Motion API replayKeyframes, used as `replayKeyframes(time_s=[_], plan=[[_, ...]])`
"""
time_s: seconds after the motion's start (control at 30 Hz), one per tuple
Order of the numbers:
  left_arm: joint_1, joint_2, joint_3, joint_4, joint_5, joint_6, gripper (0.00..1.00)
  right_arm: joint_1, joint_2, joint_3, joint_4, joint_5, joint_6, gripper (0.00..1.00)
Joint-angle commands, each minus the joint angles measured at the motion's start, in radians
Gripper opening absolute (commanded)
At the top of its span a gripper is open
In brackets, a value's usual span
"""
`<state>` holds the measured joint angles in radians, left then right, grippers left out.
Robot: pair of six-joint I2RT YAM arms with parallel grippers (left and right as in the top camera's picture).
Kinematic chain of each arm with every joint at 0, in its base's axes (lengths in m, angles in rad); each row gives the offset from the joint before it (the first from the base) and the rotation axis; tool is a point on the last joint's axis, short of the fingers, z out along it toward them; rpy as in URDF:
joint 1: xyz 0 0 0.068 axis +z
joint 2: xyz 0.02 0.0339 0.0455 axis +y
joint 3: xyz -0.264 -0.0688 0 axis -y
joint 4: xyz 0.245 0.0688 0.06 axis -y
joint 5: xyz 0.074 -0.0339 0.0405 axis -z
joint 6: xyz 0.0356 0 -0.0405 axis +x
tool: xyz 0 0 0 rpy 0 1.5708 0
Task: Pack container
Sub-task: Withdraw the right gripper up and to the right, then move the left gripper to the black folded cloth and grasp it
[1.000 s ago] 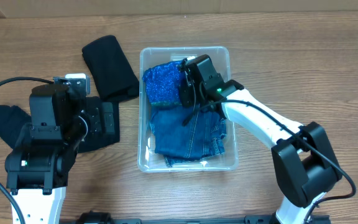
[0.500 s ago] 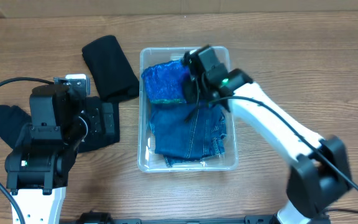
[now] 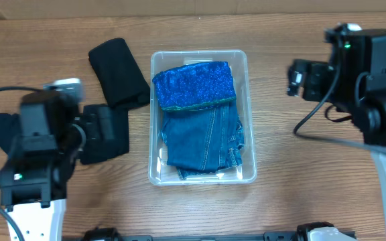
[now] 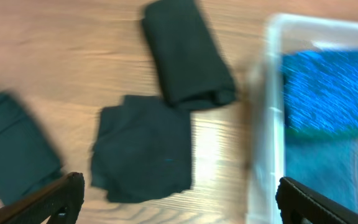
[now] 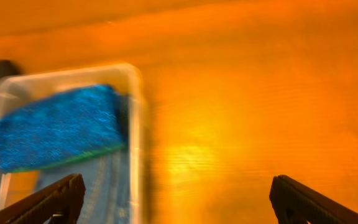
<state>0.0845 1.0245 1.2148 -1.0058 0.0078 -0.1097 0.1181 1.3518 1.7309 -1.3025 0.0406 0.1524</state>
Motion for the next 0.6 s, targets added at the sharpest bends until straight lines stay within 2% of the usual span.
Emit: replayKeyframes(time_s=[0.0, 0.1, 0.23, 0.4, 0.57], plan=[[0.187, 0.016, 0.016, 0.003, 0.113, -0.105, 1.00, -0.078, 0.033, -0.016, -0.024, -0.066, 0.031, 1.00], [0.323, 0.067, -0.013, 0.004, 0.255, -0.095, 1.00, -0.098, 0.047, -0.016, -0.024, -0.103, 0.030, 1.00], [0.418, 0.201, -0.050, 0.017, 0.386, 0.006, 1.00, -0.098, 0.067, -0.016, -0.027, -0.103, 0.030, 1.00], [0.452, 0.451, -0.051, 0.104, 0.412, 0.086, 1.00, -0.098, 0.086, -0.016, -0.032, -0.103, 0.030, 1.00], [0.453, 0.645, -0.051, 0.196, 0.409, 0.114, 1.00, -0.098, 0.096, -0.016, -0.035, -0.103, 0.030, 1.00]])
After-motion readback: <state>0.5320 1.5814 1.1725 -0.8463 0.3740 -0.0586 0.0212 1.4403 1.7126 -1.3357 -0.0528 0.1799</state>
